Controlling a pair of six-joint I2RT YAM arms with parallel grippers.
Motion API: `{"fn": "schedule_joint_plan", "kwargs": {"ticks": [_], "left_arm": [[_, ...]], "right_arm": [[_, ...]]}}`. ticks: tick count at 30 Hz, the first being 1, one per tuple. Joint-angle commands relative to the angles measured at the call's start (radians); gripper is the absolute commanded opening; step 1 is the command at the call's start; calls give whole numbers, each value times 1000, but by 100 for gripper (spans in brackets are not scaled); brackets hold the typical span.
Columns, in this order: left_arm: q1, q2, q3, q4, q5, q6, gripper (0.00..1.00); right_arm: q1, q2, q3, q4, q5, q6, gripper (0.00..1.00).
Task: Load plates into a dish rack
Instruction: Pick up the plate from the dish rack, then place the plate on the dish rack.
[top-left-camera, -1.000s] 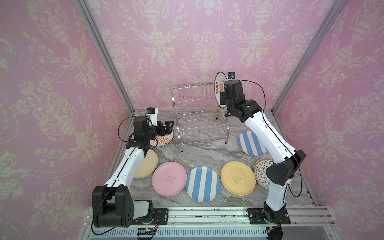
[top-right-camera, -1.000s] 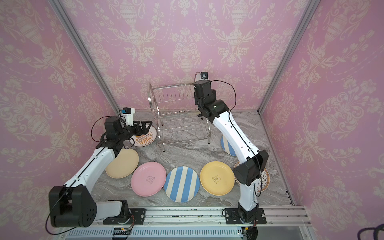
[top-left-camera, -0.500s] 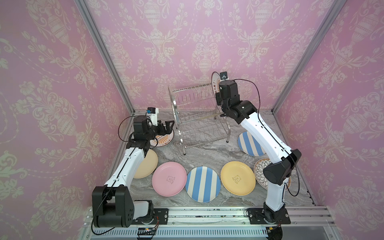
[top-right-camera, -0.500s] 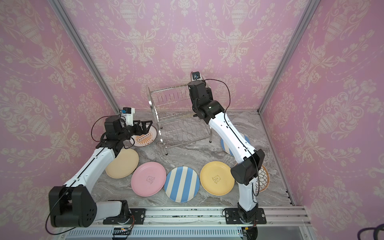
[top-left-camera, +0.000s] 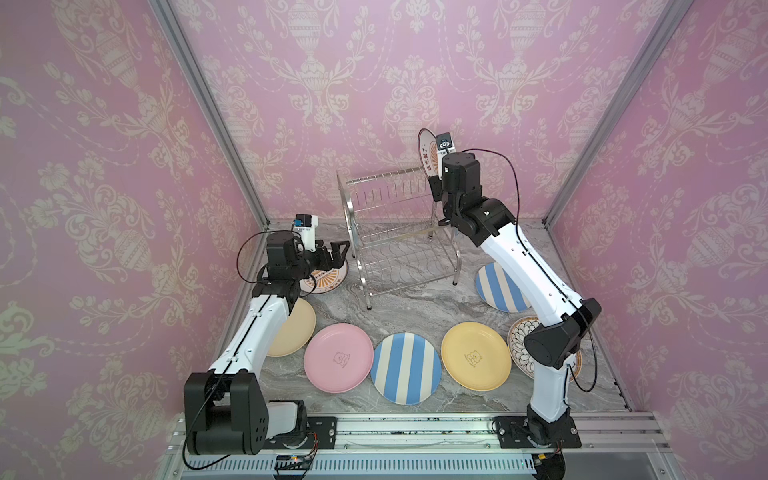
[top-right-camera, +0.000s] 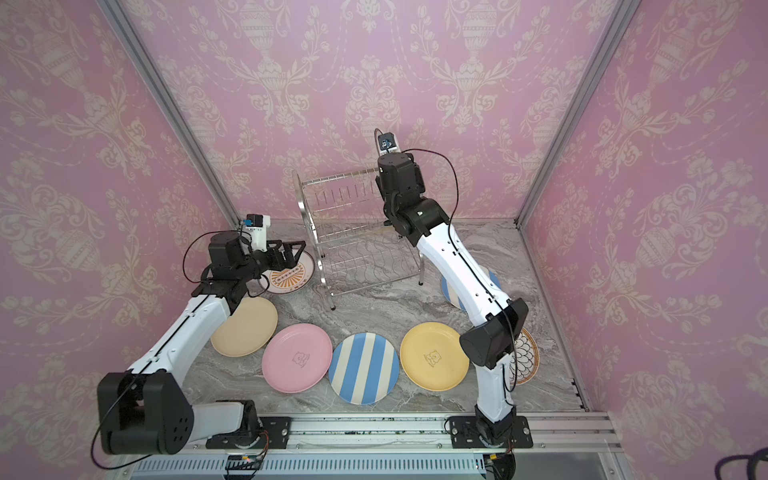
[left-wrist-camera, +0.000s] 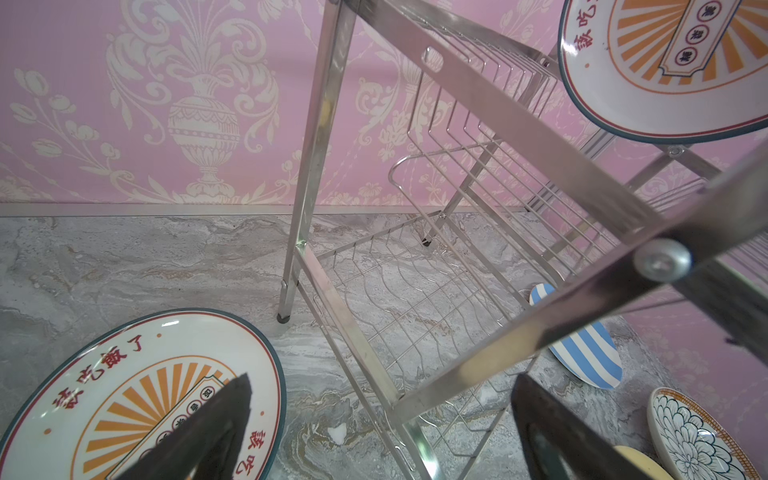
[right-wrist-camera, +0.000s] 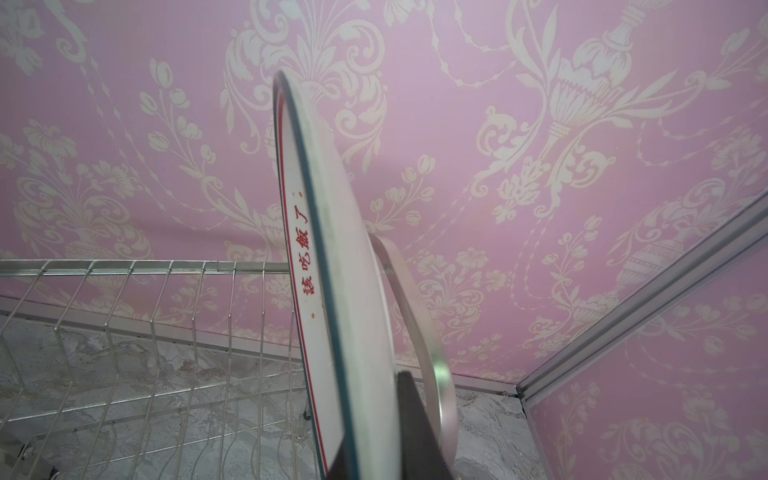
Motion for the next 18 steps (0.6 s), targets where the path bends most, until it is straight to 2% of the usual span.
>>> {"fn": "schedule_joint_plan", "kwargs": {"ticks": [1, 7, 18], "left_arm": [[7, -7, 29, 3, 10, 27, 99], [7, -4, 29, 12, 4, 23, 99], [7, 0, 27, 15, 4, 23, 99]], "right_arm": [[-33, -29, 17, 10, -60, 52, 0], [-52, -58, -58, 44, -62, 65, 0], [-64, -63, -87, 42, -76, 100, 0]]}}
